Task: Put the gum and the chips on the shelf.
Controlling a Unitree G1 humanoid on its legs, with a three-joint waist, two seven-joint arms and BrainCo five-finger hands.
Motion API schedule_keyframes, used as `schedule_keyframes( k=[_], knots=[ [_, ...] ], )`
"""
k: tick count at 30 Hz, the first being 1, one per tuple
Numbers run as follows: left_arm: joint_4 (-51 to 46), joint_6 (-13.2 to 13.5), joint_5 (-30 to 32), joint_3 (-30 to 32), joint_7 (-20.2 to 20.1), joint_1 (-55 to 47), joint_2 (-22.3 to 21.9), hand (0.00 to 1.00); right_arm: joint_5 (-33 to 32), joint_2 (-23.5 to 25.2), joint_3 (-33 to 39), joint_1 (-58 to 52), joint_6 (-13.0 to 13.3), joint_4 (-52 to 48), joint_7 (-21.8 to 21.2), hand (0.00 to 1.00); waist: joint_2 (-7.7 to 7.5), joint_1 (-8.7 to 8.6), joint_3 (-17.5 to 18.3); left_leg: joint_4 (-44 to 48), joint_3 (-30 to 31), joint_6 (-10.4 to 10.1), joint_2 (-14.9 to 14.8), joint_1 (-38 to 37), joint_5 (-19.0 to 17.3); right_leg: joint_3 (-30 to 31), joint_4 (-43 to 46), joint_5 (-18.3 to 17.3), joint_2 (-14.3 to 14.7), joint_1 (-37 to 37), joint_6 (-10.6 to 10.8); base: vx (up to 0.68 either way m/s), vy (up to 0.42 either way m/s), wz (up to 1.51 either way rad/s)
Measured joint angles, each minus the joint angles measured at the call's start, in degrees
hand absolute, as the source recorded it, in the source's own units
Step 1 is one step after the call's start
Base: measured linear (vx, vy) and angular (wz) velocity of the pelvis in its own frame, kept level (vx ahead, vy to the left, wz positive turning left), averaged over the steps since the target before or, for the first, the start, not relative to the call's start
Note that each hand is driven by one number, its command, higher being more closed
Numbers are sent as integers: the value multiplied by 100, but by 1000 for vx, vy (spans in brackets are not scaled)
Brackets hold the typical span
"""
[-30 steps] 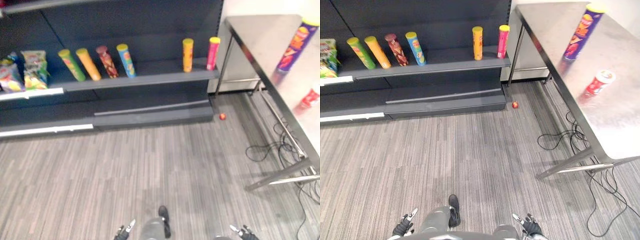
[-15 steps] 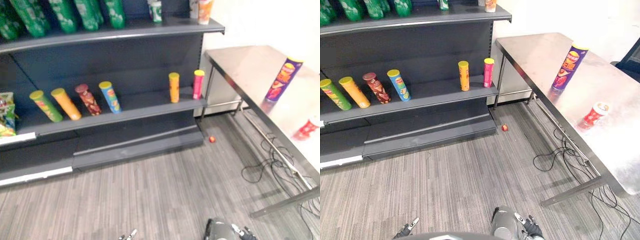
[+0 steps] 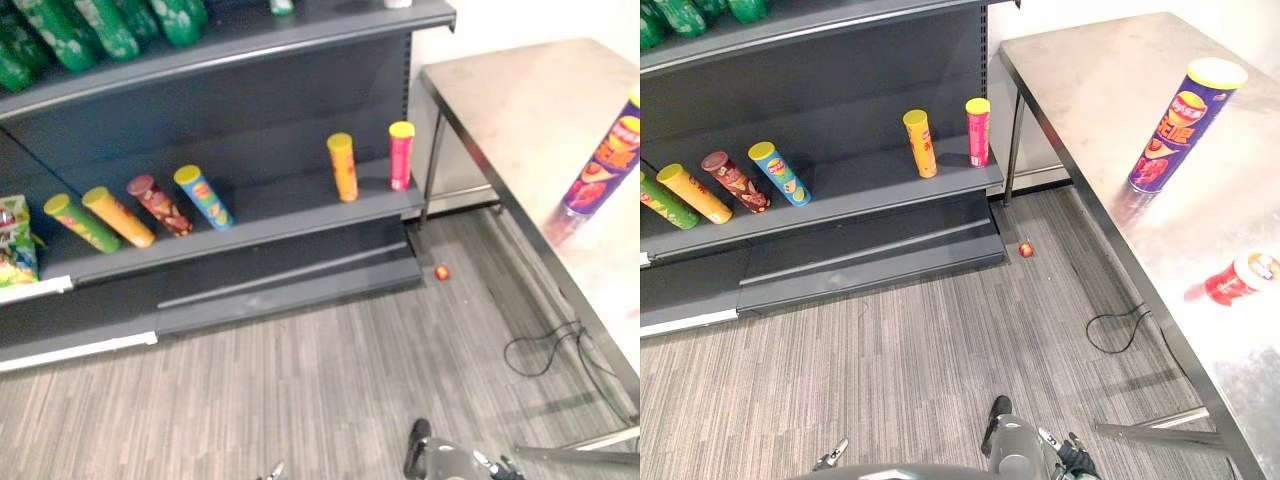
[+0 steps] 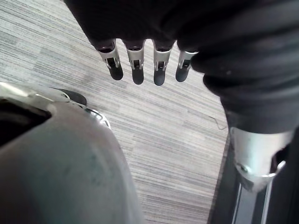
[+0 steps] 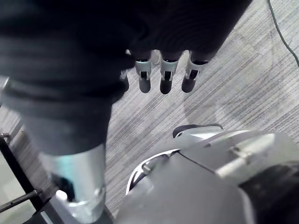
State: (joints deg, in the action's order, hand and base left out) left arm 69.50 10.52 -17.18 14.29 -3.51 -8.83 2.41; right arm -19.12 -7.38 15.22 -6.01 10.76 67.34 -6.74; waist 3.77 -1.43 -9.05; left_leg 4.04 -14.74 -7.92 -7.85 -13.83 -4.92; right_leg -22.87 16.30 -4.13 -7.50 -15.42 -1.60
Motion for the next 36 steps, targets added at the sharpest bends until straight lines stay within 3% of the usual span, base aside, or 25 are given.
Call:
schedule_keyframes(
  k=[4, 6, 8, 9, 10, 11, 12, 14, 15, 17, 18, 21, 24, 25, 26, 27, 29, 31, 34, 35, 36],
  knots=[
    [1, -49, 1, -57, 39, 20, 19, 0, -99, -55, -52, 31, 3, -5, -13, 0, 18, -13, 52, 239, -62, -44, 59, 74, 75, 183, -4, -3, 44, -71, -3, 80, -22, -25],
    [-8, -64, -4, -40, 86, 55, 68, 0, -125, -34, -81, 23, -2, 34, -15, 0, -83, -17, 61, 981, -168, -56, 56, 323, 82, 409, -43, -39, 98, -45, -39, 67, -55, -55],
    [-17, -65, -9, -34, 97, 50, 58, 0, -228, -53, -71, -46, -7, 111, -10, 0, -39, -37, 86, 2686, -200, -120, -263, 898, 247, 627, -140, -68, 297, 152, -86, 123, -47, -94],
    [-46, -66, -50, -31, 100, 39, 34, 0, -248, -57, -42, -102, -10, 108, 3, 0, 5, -24, 94, 3686, -158, -36, -478, 1276, 800, 887, -114, -116, 496, 270, -158, 135, -27, -119],
    [-72, -67, -65, -21, 99, 25, 27, 0, -295, -55, -45, -136, -12, 82, 12, 0, 15, -10, 100, 4019, -104, 94, -530, 1366, 1261, 1046, -113, -137, 588, 345, -190, 161, 22, -158],
    [-125, -62, -69, -44, 101, -60, 5, 0, -385, -60, -26, -210, -9, 21, 20, 0, -32, 16, 116, 4630, 36, 70, -543, 1588, 1741, 1452, -132, -189, 720, 468, -259, 201, 76, -166],
    [-121, -67, -65, 4, 95, -81, -21, 0, -440, -30, 44, -272, -15, -137, 49, 0, 26, 2, 150, 5274, 136, 152, -556, 1921, 880, 1816, -89, -247, 867, 537, -349, 210, 84, -161],
    [-142, -61, -68, 79, 95, -86, -33, 0, -487, 19, 131, -321, -12, -213, 58, 0, -9, 33, 146, 5513, 68, 311, -510, 2305, 17, 2271, -107, -257, 959, 746, -389, 222, 54, -144],
    [-261, -43, -66, 104, 92, -146, -37, 0, -537, 96, 204, -343, -12, -218, 73, 0, -64, 32, 139, 5255, 51, 368, -477, 2481, -275, 2616, -108, -330, 994, 909, -315, 221, 60, -135],
    [-377, 11, -62, 185, 89, -176, -77, 0, -569, 174, 229, -361, -10, -240, 73, 0, -85, 69, 141, 4661, 109, 378, -490, 2591, -474, 2969, -115, -408, 1013, 1047, -234, 153, 93, -130],
    [-424, 63, -56, 242, 99, -214, -121, 0, -569, 238, 213, -373, -12, -249, 65, 0, -91, 128, 142, 3685, 188, 381, -541, 2561, -506, 3348, -95, -473, 1043, 1168, -192, 190, 192, -138],
    [-466, 74, -55, 397, 97, -216, -169, 0, -567, 294, 152, -422, -3, -389, 61, 0, -113, 138, 156, 2091, 742, 368, -497, 2554, -442, 3828, -10, -620, 1047, 1161, -80, 220, 284, -108],
    [-457, 84, -54, 565, 112, -224, -250, 0, -563, 266, 96, -415, 6, -388, 50, 0, -75, 153, 218, 850, 1425, 171, -377, 2366, -188, 4408, 352, -1019, 1056, 1055, 201, 267, 438, -91],
    [-433, 82, -56, 577, 111, -291, -303, 0, -559, 198, 91, -412, 6, -363, 26, 0, 24, 153, 291, 624, 1429, -108, -387, 2183, -28, 4608, 482, -1190, 1087, 1054, 353, 263, 449, -98],
    [-427, 82, -56, 589, 111, -296, -249, 0, -557, 200, 81, -395, -14, -303, 27, 0, -24, 156, 352, 668, 1300, -154, -311, 2120, 64, 4737, 543, -1269, 1009, 1062, 413, 264, 451, -92],
    [-407, 104, 22, 529, 120, -339, -97, 0, -549, 296, 40, -371, -10, -265, 11, 0, -217, 152, 482, 716, 1010, -12, -72, 2072, -106, 4859, 437, -1242, 721, 1060, 516, 232, 433, -81],
    [-319, 132, 57, 404, 139, -307, 53, 0, -545, 391, 77, -309, -9, -208, -2, 0, -413, 160, 594, 976, 677, 119, 116, 2083, -404, 4891, 145, -1072, 408, 1069, 744, 191, 413, -94],
    [-104, 135, 89, 278, 151, -193, 165, 0, -515, 415, 75, -176, -12, -117, 0, 0, -472, 180, 635, 1162, 251, 340, 218, 2061, -644, 5193, -106, -769, 257, 1029, 831, 126, 393, -97],
    [103, 133, 225, -75, 226, -28, 264, 0, -462, 409, 70, 47, -5, -128, 12, 0, -396, 187, 656, 1075, -172, 464, 229, 2053, -675, 5299, -378, -19, 241, 674, 826, 77, 322, -110],
    [113, 128, 225, -203, 261, 2, 268, 0, -462, 404, 48, 162, 3, -128, 32, 0, -285, 213, 603, 986, -302, 530, 190, 2026, -635, 5031, -561, 384, 224, 557, 777, 31, 246, -129],
    [92, 125, 226, -333, 285, 24, 284, 0, -463, 402, 7, 227, 5, -130, 45, 0, -259, 196, 558, 893, -566, 611, 136, 1947, -591, 4261, -633, 595, 130, 505, 676, 5, 156, -116]
  ],
)
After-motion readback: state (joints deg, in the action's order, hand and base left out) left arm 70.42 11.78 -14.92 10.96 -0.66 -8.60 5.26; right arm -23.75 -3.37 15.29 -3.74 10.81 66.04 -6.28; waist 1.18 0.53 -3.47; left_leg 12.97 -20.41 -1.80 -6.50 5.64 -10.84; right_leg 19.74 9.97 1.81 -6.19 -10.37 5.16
